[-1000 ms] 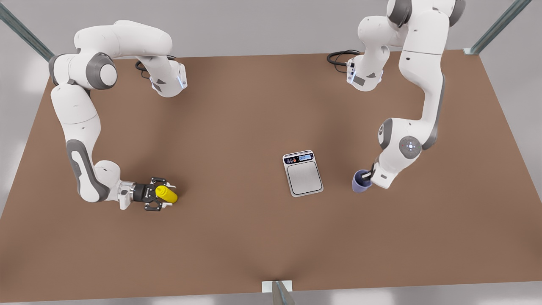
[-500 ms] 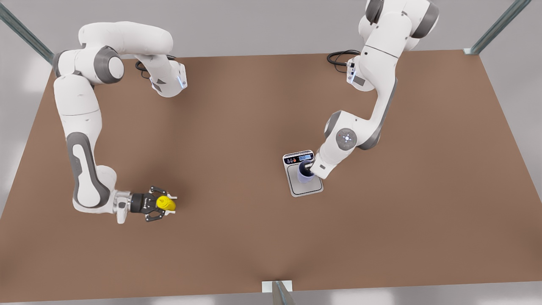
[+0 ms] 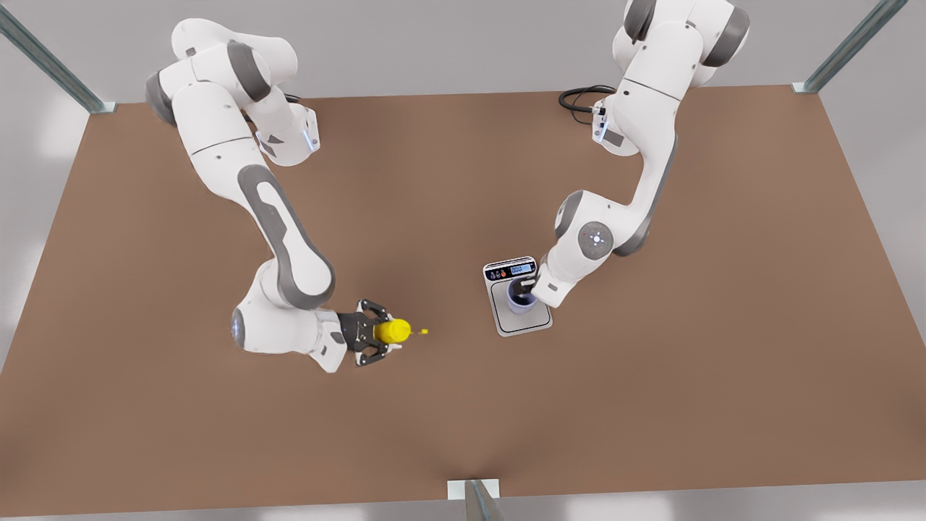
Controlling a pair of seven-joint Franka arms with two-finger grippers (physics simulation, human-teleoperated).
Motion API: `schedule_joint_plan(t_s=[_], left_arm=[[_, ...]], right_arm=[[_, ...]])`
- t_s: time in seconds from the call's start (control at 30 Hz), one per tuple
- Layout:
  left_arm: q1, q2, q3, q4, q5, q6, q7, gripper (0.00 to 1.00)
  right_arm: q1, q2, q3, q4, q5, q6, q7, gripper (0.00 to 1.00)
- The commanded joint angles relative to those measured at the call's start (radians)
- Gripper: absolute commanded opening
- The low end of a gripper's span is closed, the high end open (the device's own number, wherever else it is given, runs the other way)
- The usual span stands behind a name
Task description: Move cup to the weight, pick up sauce bottle, pour sauce
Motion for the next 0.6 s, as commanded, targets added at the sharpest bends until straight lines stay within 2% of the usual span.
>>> schedule_joint_plan(t_s=[0.0, 0.13, 0.17, 0.2, 0.23, 0.27, 0.3, 0.33, 0.37, 0.4, 0.47, 0.5, 0.53, 0.57], left_arm=[[0.000, 0.000, 0.000, 0.001, 0.000, 0.000, 0.000, 1.00], [0.001, -0.052, 0.007, 0.003, 0.000, -0.070, 0.003, 1.00], [0.006, -0.074, 0.047, 0.036, 0.001, -0.151, 0.011, 1.00], [0.006, -0.074, 0.095, 0.128, 0.003, -0.302, 0.017, 1.00], [0.013, -0.074, 0.213, 0.243, -0.006, -0.494, 0.067, 1.00], [0.047, -0.074, 0.297, 0.300, -0.086, -0.598, 0.173, 1.00], [0.050, -0.074, 0.409, 0.328, -0.135, -0.643, 0.288, 1.00], [0.052, -0.069, 0.460, 0.332, -0.128, -0.644, 0.397, 1.00], [0.050, -0.069, 0.487, 0.380, -0.013, -0.670, 0.400, 1.00], [0.049, -0.069, 0.489, 0.475, 0.113, -0.799, 0.440, 1.00], [0.052, -0.072, 0.487, 0.642, 0.147, -0.980, 0.442, 1.00], [0.115, -0.149, 0.382, 0.618, 0.190, -0.974, 0.433, 1.00], [0.221, -0.248, 0.204, 0.501, 0.288, -0.921, 0.428, 1.00], [0.224, -0.319, 0.199, 0.359, 0.290, -0.812, 0.428, 1.00]], right_arm=[[0.009, -0.001, 0.001, 0.000, -0.003, 0.009, 0.023, 0.48], [0.082, -0.002, 0.007, 0.022, -0.034, 0.040, 0.183, 0.48], [0.095, -0.009, 0.007, 0.022, -0.035, 0.040, 0.194, 0.48], [0.096, -0.010, 0.006, 0.022, -0.035, 0.040, 0.194, 0.48], [0.127, -0.012, -0.002, 0.020, -0.035, 0.040, 0.195, 0.48], [0.156, -0.012, -0.003, 0.022, -0.050, 0.040, 0.224, 0.48], [0.185, -0.012, -0.003, 0.037, -0.083, 0.064, 0.273, 0.48], [0.223, -0.012, -0.003, 0.055, -0.138, 0.085, 0.356, 0.48], [0.259, -0.012, -0.002, 0.080, -0.182, 0.118, 0.396, 0.48], [0.291, -0.012, -0.003, 0.080, -0.207, 0.137, 0.448, 0.48], [0.339, -0.010, -0.003, 0.095, -0.261, 0.177, 0.508, 0.49], [0.351, -0.010, -0.009, 0.095, -0.285, 0.177, 0.530, 0.49], [0.356, -0.010, -0.009, 0.095, -0.299, 0.177, 0.531, 0.49], [0.356, -0.010, -0.009, 0.095, -0.310, 0.177, 0.531, 0.49]])
